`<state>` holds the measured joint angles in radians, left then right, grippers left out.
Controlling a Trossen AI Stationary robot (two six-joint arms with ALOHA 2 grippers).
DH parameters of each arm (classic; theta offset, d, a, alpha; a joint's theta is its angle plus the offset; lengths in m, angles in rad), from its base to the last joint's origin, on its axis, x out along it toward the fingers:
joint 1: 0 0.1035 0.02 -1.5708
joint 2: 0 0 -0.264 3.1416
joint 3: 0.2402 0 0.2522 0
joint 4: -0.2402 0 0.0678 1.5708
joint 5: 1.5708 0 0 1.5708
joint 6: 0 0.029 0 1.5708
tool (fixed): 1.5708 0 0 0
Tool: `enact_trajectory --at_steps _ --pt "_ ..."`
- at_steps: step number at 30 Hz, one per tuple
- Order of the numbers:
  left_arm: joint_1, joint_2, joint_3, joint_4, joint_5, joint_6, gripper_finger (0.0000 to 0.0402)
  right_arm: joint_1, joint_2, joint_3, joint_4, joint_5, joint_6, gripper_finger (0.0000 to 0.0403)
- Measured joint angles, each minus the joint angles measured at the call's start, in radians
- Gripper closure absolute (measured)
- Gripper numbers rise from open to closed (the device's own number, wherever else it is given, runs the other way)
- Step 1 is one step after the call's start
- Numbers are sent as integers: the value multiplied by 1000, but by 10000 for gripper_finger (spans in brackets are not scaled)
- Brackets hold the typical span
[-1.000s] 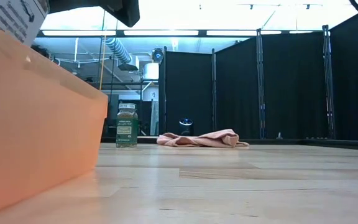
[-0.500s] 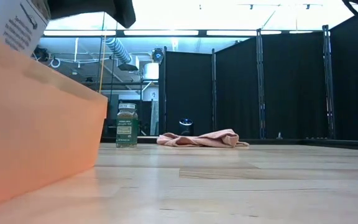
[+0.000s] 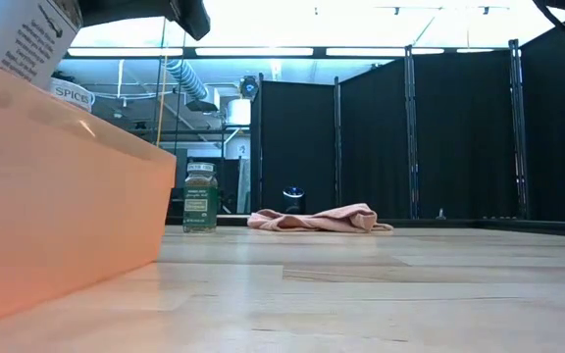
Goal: Sort spices by type
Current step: Put the white seasoning bottle into the orange bin
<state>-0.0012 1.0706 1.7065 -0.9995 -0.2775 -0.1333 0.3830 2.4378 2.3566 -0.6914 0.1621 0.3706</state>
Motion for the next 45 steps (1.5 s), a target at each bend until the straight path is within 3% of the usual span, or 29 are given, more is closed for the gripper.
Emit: enact_trajectory --at_steps 9,16,45 --pt "0 3 0 -1 0 0 117 30 0 0 -37 -102 -3 201" --pt "0 3 0 -1 0 19 117 23 1 0 -135 -103 27 201" --pt "0 3 -10 -10 -3 50 117 -30 33 0 -156 -142 -7 201"
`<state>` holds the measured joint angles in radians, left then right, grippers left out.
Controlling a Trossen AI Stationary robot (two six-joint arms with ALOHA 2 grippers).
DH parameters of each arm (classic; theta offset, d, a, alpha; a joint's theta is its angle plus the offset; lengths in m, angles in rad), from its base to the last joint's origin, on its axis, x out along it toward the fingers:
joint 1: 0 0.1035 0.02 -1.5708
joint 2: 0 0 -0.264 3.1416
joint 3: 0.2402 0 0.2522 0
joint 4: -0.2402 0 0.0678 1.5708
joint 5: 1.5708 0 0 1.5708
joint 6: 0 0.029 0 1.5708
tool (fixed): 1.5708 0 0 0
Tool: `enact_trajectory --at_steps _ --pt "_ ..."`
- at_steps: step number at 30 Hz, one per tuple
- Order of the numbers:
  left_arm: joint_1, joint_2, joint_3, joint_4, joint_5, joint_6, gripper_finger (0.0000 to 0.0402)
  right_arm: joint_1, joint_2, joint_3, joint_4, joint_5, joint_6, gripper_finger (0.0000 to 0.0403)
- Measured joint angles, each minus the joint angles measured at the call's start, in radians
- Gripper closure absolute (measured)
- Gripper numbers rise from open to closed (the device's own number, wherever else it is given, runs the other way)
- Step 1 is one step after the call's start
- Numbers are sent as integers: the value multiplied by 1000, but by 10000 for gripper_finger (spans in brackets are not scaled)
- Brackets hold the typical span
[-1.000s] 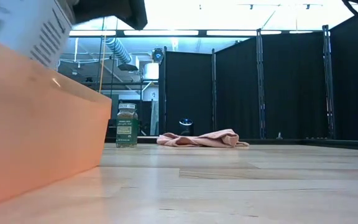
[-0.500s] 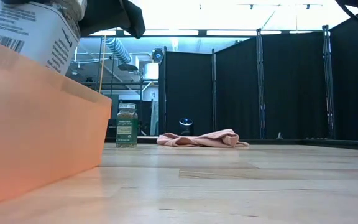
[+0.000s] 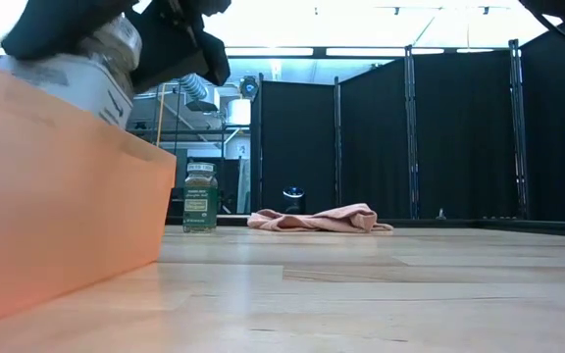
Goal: Sort spices by type
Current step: Put the white seasoning bottle into the orange bin
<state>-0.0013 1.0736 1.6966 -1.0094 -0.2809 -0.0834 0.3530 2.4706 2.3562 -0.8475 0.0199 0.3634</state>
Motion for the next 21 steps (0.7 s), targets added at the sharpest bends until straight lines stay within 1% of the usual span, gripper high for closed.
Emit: enact_trajectory --at_steps 21 --pt "0 5 0 1 -15 0 117 -13 -1 -42 -11 -12 -4 201"
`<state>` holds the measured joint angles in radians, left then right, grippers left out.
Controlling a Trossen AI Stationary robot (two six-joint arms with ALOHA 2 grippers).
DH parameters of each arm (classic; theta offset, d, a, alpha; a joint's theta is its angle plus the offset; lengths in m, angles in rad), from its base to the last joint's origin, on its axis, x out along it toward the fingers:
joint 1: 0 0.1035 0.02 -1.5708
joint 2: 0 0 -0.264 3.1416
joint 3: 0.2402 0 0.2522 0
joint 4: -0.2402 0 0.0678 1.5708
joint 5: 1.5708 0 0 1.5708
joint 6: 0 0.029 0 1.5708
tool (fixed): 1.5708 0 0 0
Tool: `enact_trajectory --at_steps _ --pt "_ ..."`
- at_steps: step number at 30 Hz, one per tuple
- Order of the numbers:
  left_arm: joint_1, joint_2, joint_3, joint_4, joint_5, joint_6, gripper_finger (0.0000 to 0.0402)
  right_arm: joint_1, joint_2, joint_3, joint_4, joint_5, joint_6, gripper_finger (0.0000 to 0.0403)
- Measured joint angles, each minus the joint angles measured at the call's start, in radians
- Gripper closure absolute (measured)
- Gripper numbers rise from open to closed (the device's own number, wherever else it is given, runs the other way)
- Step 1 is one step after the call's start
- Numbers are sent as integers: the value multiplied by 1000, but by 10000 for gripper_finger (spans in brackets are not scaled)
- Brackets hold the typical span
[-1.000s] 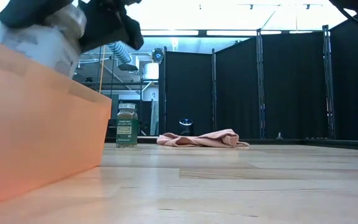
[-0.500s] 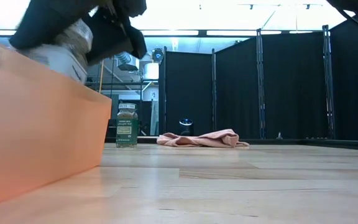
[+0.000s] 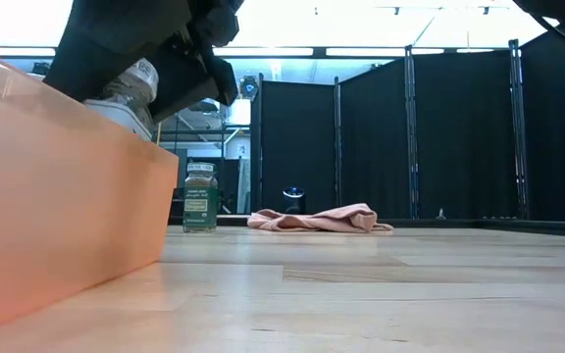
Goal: Sort spices by type
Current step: Put the white seasoning bottle into the orange bin
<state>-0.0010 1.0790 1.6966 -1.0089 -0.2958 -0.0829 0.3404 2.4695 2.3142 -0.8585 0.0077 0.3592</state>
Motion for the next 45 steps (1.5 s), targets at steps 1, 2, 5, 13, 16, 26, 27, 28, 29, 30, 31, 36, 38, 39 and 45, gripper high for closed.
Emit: enact_trajectory --at_steps 1,2,5,13,16,26,27,28,29,30,31,36,38,39,45 --pt "0 0 0 0 0 0 117 -1 0 0 1 0 -2 201" --pt "0 0 0 0 0 0 117 -2 0 0 2 0 -3 201" --pt "0 0 0 0 -1 0 117 -5 0 0 -1 1 -4 201" --pt "0 0 0 0 -3 0 117 -8 0 0 -7 21 -22 201" --pt "0 0 0 0 -3 0 117 -9 0 0 -10 26 -22 201" --pt "0 0 0 0 -10 0 117 -14 0 0 -15 52 -41 201" --pt "0 0 0 0 -10 0 117 -14 0 0 -17 52 -41 201" --pt "0 0 0 0 -11 0 117 -14 0 0 -18 52 -41 201" --pt "0 0 0 0 -11 0 117 -14 0 0 -20 52 -41 201" --pt "0 0 0 0 -11 0 117 -15 0 0 -20 52 -42 201" --pt "0 0 0 0 -11 0 117 -14 0 0 -20 52 -45 201" --pt "0 0 0 0 -11 0 117 -15 0 0 -21 52 -48 201" --pt "0 0 0 0 -11 0 117 -15 0 0 -21 55 -48 201" --pt "0 0 0 1 -11 0 117 -16 0 0 -22 55 -48 201" --pt "0 0 0 1 -11 -4 117 -16 0 1 -36 61 -48 201"
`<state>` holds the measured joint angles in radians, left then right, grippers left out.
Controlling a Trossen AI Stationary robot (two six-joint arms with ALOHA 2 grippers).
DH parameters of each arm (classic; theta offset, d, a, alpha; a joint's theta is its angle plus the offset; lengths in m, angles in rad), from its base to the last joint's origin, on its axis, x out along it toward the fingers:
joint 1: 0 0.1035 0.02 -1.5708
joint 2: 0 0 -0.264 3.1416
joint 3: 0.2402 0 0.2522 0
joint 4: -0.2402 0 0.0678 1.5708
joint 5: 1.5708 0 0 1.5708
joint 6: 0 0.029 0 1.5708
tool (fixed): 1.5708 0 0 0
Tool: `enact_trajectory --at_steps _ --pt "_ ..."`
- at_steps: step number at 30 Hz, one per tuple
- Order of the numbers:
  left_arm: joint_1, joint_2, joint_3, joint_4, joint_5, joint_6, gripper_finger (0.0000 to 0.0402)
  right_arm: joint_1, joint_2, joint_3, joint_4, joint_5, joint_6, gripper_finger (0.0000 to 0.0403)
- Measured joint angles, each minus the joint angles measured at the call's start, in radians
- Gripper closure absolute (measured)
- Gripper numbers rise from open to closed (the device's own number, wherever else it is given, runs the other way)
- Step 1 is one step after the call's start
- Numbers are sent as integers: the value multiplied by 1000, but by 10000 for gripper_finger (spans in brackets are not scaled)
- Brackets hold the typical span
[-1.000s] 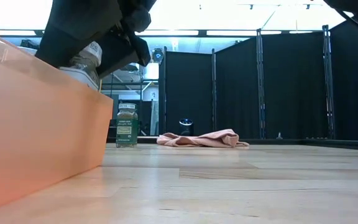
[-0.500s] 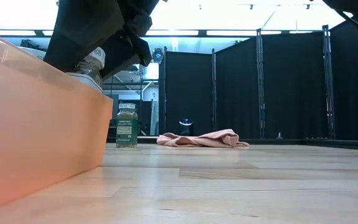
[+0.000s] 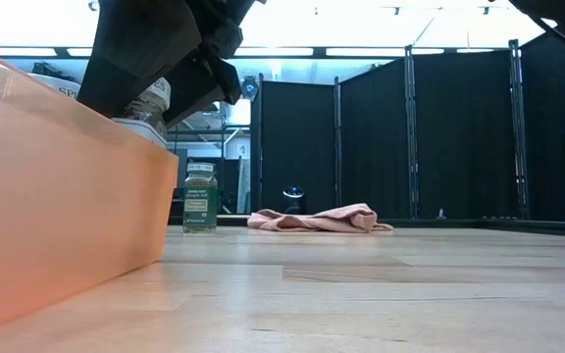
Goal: Sort spices by type
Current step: Put the white seasoning bottle into the orange bin
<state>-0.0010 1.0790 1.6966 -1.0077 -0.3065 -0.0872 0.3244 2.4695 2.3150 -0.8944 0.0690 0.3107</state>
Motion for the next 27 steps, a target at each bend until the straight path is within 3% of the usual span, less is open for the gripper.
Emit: enact_trajectory --at_steps 27 --pt "0 0 0 -1 -15 0 117 -27 -4 -28 21 4 -24 201"
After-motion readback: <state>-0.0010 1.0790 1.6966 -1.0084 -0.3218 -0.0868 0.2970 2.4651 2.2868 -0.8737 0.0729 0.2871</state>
